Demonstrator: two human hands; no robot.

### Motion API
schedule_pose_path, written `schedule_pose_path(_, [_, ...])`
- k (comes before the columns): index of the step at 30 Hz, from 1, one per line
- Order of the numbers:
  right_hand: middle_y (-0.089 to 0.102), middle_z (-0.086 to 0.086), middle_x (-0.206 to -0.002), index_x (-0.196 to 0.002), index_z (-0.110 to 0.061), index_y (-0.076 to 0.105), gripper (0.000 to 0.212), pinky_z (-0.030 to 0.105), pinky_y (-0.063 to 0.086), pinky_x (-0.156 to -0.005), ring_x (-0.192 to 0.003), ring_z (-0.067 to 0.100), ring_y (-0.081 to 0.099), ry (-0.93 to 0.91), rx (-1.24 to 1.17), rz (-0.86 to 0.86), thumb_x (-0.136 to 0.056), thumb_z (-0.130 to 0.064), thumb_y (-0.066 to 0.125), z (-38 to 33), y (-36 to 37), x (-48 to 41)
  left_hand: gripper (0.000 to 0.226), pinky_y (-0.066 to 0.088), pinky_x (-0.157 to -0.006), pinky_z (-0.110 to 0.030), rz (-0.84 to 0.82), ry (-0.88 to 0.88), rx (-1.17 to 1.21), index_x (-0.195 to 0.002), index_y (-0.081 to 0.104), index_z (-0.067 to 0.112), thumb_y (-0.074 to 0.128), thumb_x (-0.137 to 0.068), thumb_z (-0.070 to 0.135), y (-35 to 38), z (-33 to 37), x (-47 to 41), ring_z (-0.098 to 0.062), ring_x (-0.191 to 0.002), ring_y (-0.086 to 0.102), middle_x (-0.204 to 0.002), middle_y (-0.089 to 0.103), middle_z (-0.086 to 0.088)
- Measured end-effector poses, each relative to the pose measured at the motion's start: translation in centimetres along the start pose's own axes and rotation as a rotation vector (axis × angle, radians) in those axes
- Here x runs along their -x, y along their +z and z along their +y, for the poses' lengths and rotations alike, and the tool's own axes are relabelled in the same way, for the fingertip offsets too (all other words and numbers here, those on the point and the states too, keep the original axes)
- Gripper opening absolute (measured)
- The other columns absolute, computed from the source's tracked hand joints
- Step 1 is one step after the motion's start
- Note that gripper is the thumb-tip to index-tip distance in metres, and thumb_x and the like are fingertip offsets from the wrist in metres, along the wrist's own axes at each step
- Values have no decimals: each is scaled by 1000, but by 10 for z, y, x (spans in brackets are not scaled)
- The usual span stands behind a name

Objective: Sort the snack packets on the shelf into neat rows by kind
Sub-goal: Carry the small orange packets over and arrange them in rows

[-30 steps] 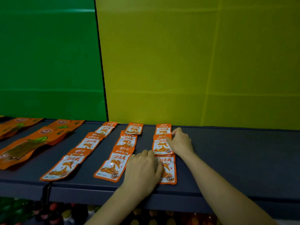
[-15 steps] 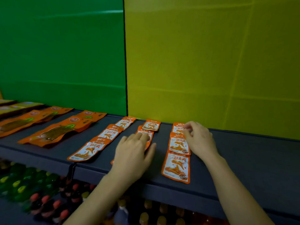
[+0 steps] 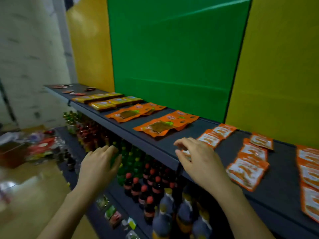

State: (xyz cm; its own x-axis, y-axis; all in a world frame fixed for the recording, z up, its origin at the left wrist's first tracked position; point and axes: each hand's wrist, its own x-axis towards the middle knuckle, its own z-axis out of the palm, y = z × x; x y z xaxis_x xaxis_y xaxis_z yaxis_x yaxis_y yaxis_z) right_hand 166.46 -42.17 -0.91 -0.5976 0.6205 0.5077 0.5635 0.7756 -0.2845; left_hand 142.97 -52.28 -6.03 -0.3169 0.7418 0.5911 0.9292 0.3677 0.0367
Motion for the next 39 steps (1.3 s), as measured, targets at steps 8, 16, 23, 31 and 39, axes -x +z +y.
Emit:
schedule_pose_path(8, [54,-14,-125,-124,-30,50,29,25,44,-89,-116,8,50,-94,-141,-159,-97,-36,41,-111,132,-77,19,37,-55,-28,-73,-259,-113,-90,65,16,60,-86,34,-7,-182,21,-23,-74,64,-85,68,-2])
schedule_pose_path(16, [55,-11,-122,-123,-30,50,28,28,47,-85,-112,11,52,-119,-233,-208,-96,-34,43,-185,220,-156,21,44,-58,-28,-49,-350,-162,-95,67,14,63,-85,31,-15,-292,21,-23,-76,66,-88,71,-1])
schedule_pose_path(23, [55,-12,-121,-123,-30,50,28,26,45,-82,-111,10,52,-114,-188,-283,-96,-33,42,-216,311,-207,23,45,-60,-28,-83,-489,-156,-99,65,19,57,-87,37,29,-367,10,-18,-80,66,-90,70,5])
schedule_pose_path(31, [56,-11,-121,-123,-29,50,28,27,45,-85,-113,10,51,-175,-230,-295,-96,-32,43,-257,399,-320,28,42,-63,-26,-83,-524,-201,-106,62,19,50,-90,39,77,-469,-67,-16,-93,64,-104,68,5])
schedule_pose_path(39, [56,-12,-119,-120,-31,51,26,23,42,-82,-111,9,51,-262,-262,-303,-96,-32,42,-305,473,-427,25,51,-64,-29,-45,-621,-224,-104,63,22,53,-89,39,105,-575,-132,-16,-85,64,-96,69,7])
